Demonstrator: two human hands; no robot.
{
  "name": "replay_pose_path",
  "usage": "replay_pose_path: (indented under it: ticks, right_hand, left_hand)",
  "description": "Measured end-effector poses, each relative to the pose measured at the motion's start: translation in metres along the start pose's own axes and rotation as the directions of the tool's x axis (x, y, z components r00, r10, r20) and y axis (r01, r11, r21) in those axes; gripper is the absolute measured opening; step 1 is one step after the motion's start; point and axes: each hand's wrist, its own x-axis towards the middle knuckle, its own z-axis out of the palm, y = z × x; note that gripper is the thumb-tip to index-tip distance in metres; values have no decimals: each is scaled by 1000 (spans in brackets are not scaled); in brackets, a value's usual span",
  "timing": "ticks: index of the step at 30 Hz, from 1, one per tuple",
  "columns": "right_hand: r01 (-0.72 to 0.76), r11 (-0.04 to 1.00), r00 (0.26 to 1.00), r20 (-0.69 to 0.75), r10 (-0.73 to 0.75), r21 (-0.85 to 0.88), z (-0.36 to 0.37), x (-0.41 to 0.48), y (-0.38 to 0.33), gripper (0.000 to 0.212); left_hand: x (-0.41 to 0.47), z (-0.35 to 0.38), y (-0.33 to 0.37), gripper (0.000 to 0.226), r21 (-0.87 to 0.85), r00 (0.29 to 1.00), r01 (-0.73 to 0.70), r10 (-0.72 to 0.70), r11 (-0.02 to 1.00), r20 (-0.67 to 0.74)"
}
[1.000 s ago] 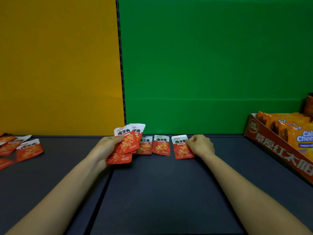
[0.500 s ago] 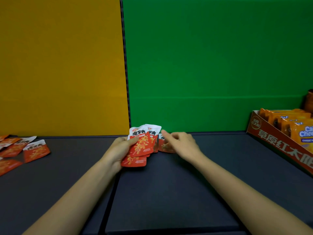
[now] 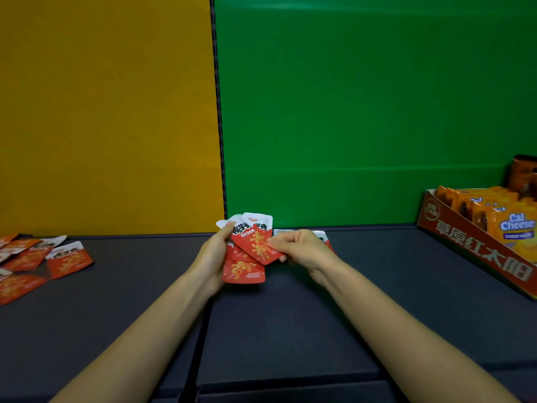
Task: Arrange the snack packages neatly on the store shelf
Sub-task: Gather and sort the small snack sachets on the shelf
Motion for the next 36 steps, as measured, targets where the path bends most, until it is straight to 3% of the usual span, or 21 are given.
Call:
replay_pose_path:
  ticks: [7, 12, 17, 20, 22, 24, 27, 32, 36]
  right_hand:
    - [-128, 963, 992, 48, 120, 237, -2, -3, -5, 19]
    - [-146, 932, 989, 72, 129, 331, -1, -8, -8, 22]
    - [-168, 917, 985, 97, 142, 363, -1, -14, -15, 14]
    - [-161, 926, 987, 80, 142, 341, -7, -21, -19, 18]
    - [-145, 960, 989, 45, 139, 241, -13, -28, -17, 25]
    - [-126, 992, 992, -12, 127, 22, -14, -36, -12, 34]
    - [-113, 967, 992, -76, 98, -228, -3, -42, 0, 42]
    - [-105, 760, 986, -167, -5, -641, 7, -46, 10, 36]
    - [-117, 687, 991, -133, 29, -717, 10, -49, 11, 35]
  left_hand:
    - [-5, 0, 3, 31, 82, 980, -120, 104, 989, 171]
    - [-6, -4, 7, 12, 162, 977, -155, 127, 975, 171]
    - [-11, -11, 13, 10, 181, 962, -199, 157, 963, 224]
    - [-12, -22, 18, 16, 197, 971, -216, 189, 956, 147]
    - [-11, -33, 22, 24, 188, 971, -239, 240, 953, 16]
    - [-10, -44, 25, 33, 187, 962, -227, 249, 956, -109]
    - [-7, -53, 23, 39, 141, 956, -200, 225, 970, -190]
    - [-7, -49, 20, 40, 142, 959, -182, 207, 973, -192]
    - [-8, -47, 17, 41, 161, 961, -177, 206, 971, -186]
